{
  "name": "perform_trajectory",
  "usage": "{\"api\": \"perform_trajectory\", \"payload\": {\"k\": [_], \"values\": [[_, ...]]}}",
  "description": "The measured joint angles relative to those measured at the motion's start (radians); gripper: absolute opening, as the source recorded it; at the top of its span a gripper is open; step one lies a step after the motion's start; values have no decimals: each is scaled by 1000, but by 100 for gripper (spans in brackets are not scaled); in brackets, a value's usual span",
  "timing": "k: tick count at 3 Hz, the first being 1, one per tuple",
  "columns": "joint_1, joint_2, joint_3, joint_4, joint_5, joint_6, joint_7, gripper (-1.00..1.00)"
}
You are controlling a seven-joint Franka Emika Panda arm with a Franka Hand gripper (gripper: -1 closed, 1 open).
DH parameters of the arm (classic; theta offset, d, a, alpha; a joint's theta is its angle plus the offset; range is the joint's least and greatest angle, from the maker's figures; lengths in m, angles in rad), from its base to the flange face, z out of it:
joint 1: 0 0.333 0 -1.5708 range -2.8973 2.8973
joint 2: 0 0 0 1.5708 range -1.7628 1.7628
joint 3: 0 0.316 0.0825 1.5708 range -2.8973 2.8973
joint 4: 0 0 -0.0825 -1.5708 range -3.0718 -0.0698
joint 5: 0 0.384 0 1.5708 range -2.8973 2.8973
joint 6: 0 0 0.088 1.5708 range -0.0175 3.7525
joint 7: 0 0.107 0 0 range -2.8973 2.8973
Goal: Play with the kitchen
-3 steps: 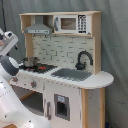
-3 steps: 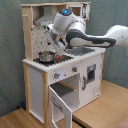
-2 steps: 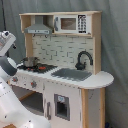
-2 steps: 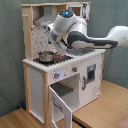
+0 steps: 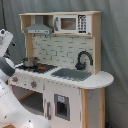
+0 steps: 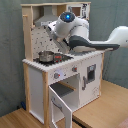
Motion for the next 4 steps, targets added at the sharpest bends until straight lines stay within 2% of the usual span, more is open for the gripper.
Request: {"api": "perform_trajectory", "payload": {"k": [2,4], "values": [[73,0,0,-7,-205,-63,-64,100],[150,0,1,-9,-374,-139,-142,100]]}}
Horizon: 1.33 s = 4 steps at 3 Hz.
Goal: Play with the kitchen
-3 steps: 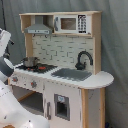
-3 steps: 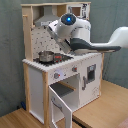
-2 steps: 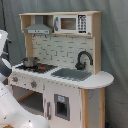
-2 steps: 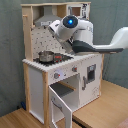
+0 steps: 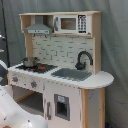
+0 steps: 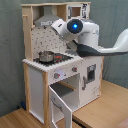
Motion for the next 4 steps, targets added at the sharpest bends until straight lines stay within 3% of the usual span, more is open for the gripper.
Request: {"api": "perform_trajectory", "payload": {"k": [1,2,4], "values": [[42,0,4,-9,-80,-27,-50,100],[99,-1,11,-52,-171,-31,-96,100],[220,-1,20,-200,-326,16,-99,100]]}}
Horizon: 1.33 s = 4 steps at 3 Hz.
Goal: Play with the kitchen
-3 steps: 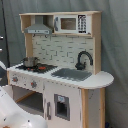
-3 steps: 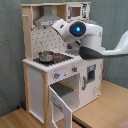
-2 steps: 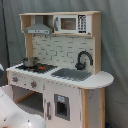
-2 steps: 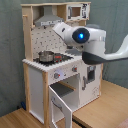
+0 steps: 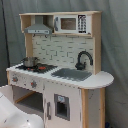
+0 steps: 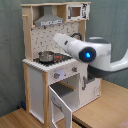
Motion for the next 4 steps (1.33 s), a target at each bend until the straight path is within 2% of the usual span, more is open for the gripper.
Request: {"api": "perform_trajectory", "payload": {"k": [2,4], "values": [[114,11,-5,-139,-137,65,3,100],[212,58,-16,-296,-236,108,9,100]]}}
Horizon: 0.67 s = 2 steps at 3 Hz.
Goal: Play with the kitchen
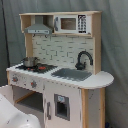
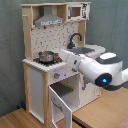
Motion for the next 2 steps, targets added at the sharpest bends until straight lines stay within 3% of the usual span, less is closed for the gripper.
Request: {"api": "perform_trajectory", "payload": {"k": [2], "values": [[106,91,-10,-193,-93,13,46,100]]}}
